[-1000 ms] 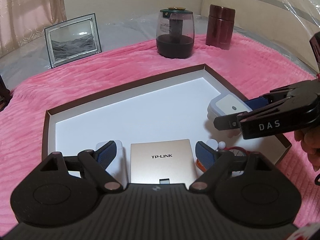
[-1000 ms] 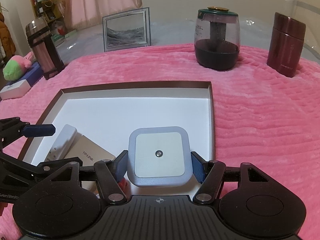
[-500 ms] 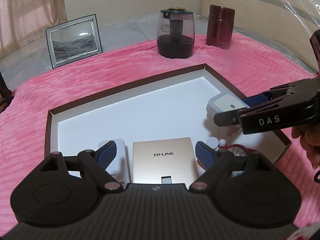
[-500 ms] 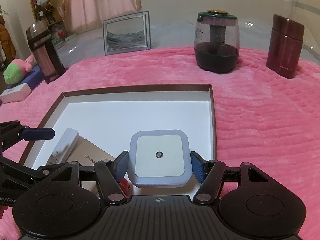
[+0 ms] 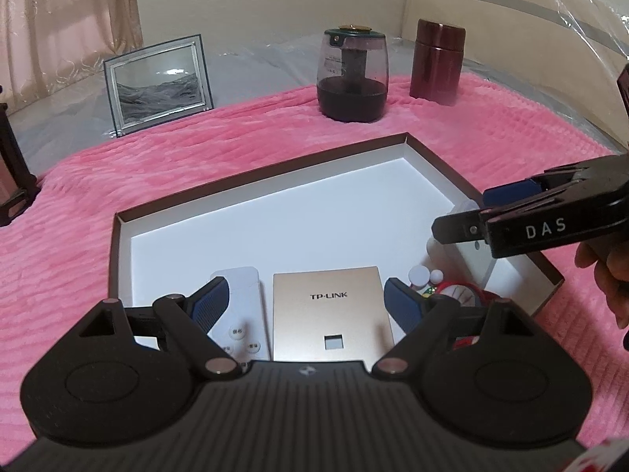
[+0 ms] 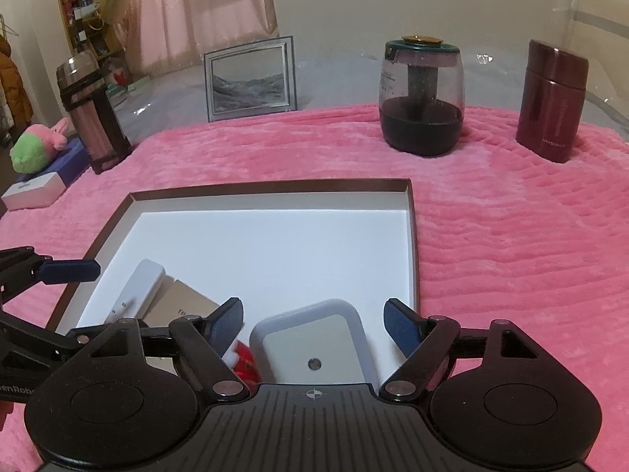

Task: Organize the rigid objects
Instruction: 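Open both tools and withdraw them from the tray toward the remaining objects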

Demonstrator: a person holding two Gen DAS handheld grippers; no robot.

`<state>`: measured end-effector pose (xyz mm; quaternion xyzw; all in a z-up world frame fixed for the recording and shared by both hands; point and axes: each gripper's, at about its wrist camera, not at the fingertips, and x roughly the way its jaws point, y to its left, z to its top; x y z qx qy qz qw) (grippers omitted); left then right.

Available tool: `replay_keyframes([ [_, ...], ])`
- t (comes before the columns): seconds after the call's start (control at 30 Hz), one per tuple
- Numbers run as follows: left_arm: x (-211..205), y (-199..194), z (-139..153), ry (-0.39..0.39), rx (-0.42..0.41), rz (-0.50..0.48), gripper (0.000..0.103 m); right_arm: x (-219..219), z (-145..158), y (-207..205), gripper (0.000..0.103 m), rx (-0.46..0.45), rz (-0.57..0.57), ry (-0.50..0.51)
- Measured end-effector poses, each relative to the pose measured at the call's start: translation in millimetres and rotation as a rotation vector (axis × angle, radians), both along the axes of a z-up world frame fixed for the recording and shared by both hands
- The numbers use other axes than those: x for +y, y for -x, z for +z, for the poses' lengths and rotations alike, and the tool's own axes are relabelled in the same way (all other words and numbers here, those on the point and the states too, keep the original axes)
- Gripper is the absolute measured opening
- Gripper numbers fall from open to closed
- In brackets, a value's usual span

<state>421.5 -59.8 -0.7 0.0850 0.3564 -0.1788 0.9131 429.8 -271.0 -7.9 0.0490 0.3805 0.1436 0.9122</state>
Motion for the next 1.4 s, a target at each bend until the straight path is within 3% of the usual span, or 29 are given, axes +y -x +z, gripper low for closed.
replay_keyframes([
  [0.37, 15, 54, 36, 0.027, -0.047, 0.04, 0.083, 0, 35, 53, 0.076, -0.03, 0.0, 0.009],
  [0.9, 41, 179, 78, 0.064, -0.117, 0.112, 0.083, 18, 74, 185, 0.076, -0.068, -0.005, 0.024],
  [1.27, 57, 250, 90, 0.104, -0.143, 0.17, 0.083, 28, 75, 267, 0.076, -0.089, -0.013, 0.043],
  [1.4, 60, 271, 86, 0.084, -0.145, 0.185, 0.083, 30, 67, 290, 0.076, -0.088, -0.023, 0.035],
])
